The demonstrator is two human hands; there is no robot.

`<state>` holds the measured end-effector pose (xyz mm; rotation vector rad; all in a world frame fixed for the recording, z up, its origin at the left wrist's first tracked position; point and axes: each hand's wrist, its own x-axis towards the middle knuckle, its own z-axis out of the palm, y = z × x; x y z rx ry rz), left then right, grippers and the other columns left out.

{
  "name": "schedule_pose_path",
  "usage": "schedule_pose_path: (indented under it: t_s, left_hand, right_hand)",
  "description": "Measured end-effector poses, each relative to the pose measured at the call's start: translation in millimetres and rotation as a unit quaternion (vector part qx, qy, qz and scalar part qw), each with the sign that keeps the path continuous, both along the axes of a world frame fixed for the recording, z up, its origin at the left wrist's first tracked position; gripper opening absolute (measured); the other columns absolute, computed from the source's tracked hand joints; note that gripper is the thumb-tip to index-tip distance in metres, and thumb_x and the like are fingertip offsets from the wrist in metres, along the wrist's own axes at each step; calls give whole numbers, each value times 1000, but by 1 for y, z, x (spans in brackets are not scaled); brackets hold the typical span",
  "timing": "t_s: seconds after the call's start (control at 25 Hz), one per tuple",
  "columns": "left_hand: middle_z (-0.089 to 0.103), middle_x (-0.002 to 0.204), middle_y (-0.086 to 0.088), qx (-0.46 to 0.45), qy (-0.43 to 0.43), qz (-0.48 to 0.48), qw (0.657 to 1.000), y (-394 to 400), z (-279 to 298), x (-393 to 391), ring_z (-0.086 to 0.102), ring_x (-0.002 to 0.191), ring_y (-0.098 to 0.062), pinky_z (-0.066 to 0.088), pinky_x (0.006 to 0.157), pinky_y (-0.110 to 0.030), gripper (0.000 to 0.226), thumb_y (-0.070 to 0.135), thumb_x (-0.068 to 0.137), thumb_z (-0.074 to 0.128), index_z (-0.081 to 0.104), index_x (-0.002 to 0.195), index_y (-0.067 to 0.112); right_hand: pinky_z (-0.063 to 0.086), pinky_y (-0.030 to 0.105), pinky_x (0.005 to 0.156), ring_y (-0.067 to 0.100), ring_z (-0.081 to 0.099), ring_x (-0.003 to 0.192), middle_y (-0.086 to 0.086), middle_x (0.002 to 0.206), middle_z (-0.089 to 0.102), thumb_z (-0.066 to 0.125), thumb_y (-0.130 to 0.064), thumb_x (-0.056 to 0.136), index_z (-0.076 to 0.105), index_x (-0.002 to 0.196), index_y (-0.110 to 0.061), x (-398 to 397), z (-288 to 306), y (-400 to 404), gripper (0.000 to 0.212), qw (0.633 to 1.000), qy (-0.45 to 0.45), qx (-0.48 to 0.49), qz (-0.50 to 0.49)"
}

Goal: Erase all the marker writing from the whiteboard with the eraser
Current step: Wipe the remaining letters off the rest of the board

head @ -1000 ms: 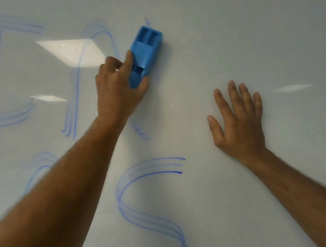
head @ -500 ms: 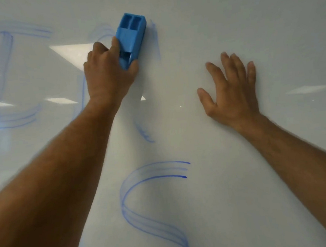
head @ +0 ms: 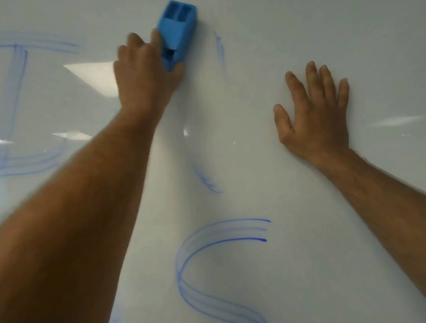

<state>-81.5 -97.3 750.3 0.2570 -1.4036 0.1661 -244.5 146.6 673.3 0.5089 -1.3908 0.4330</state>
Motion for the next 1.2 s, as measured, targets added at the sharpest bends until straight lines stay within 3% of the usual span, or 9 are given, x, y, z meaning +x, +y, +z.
schedule_pose_path:
  t_s: [0.12,0.36,0.44,0.64,0.76,0.92,1.0,1.08,1.2]
  left_hand:
    - [51,130,-20,58,-1,-12,998,5,8,5,50,117,-38,44,96,-43,65,44,96,60,41,149,11]
    - [58,119,-21,-269,-151,-21,951,31,1,-21,54,99,-43,49,83,-51,72,58,88,45,50,148,17]
    - [56,121,-23,-225,-126,14,966,28,10,-15,54,104,-45,45,86,-51,70,55,92,47,46,150,16]
    - [52,129,-18,46,-15,-4,999,11,23,-5,51,116,-35,42,96,-42,62,47,98,56,43,146,11]
    - [52,127,-20,-63,-55,-10,996,21,15,-11,50,113,-38,44,93,-46,65,48,96,55,41,149,13]
    - [58,115,-20,-299,-142,-42,943,14,1,-15,55,96,-39,48,82,-49,67,50,90,57,51,147,14]
    - [60,111,-20,-338,-143,-23,930,6,-4,-14,56,91,-39,47,78,-48,65,49,90,59,55,144,13]
    - [60,111,-22,-263,-88,-8,961,2,-4,-11,56,94,-42,46,79,-48,64,47,91,59,54,143,11]
    - [54,124,-20,-24,-7,-8,1000,-5,-1,-4,52,111,-36,45,90,-43,64,47,95,60,46,147,12]
  right_hand:
    - [9,66,121,41,20,152,22,164,26,31,-51,96,37,156,-15,-1,-2,-1,70,1000,4,-3,-7]
    - [8,64,122,39,17,153,20,165,23,31,-51,96,33,157,-17,0,-2,0,69,1000,-9,1,-14]
    - [9,64,122,40,19,153,21,164,24,32,-51,97,35,156,-16,-1,-2,0,69,1000,-1,0,-11]
    - [10,64,122,40,20,152,21,164,27,32,-51,98,37,156,-16,-3,-3,-1,68,1000,6,-6,-12]
    - [10,64,122,40,21,152,21,163,27,33,-51,98,38,155,-16,-3,-3,-1,67,1000,12,-7,-12]
    - [9,64,122,39,19,153,20,164,25,32,-51,97,35,156,-18,-2,-3,1,68,1000,-4,1,-14]
    - [9,63,122,38,18,153,19,165,25,32,-51,97,34,156,-18,-2,-3,1,68,1000,-5,3,-13]
    - [9,64,122,39,20,153,20,164,26,33,-51,97,36,156,-17,-2,-3,2,67,1000,0,1,-9]
    - [9,64,122,39,20,152,20,164,27,34,-51,98,37,155,-17,-3,-4,1,67,1000,0,-2,-6]
